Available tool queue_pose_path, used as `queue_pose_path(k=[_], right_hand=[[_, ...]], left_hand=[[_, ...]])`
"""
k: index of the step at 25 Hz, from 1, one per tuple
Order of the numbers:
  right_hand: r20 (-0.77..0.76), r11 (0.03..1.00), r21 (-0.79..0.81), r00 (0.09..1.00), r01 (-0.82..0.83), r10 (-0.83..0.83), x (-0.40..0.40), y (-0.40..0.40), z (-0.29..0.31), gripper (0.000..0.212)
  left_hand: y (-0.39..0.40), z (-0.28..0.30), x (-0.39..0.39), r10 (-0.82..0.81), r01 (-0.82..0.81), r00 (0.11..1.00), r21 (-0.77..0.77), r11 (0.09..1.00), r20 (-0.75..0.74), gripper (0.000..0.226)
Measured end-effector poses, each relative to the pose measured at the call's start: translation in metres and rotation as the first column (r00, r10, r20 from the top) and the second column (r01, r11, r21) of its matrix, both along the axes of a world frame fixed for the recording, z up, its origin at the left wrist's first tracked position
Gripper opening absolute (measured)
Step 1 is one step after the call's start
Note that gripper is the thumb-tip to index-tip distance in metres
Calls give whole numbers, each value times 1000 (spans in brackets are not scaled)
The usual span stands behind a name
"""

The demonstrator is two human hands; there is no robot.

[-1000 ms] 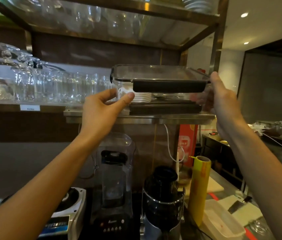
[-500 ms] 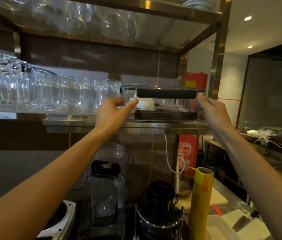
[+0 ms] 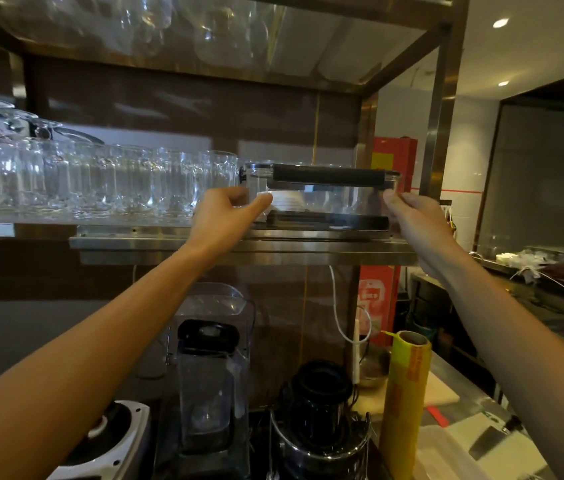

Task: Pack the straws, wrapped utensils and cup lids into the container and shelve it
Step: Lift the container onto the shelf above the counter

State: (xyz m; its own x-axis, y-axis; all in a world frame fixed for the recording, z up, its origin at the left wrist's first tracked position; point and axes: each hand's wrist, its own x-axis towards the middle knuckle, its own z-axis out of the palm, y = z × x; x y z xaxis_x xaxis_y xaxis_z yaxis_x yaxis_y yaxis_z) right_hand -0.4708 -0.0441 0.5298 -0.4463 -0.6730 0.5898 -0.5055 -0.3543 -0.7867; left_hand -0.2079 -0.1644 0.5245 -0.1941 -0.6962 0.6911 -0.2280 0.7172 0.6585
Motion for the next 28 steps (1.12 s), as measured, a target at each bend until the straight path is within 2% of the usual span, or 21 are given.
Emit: queue_pose_path(k=[11, 18, 23, 28], right_hand=[[-43, 996, 5, 995, 87, -87, -5, -23, -1, 21], [-97, 991, 40, 988, 128, -124, -8, -32, 2, 32], [-100, 971, -17, 966, 237, -237, -10, -33, 2, 22], [-69, 962, -25, 960, 271, -272, -9, -39, 0, 20]], left_hand=[[-16, 1, 2, 44, -41, 997, -47, 998, 67, 69], [-23, -2, 1, 63, -59, 996, -57, 997, 60, 72], [-28, -4, -4, 70, -67, 996, -48, 997, 54, 71], [-28, -5, -5, 67, -65, 996, -45, 997, 56, 70]])
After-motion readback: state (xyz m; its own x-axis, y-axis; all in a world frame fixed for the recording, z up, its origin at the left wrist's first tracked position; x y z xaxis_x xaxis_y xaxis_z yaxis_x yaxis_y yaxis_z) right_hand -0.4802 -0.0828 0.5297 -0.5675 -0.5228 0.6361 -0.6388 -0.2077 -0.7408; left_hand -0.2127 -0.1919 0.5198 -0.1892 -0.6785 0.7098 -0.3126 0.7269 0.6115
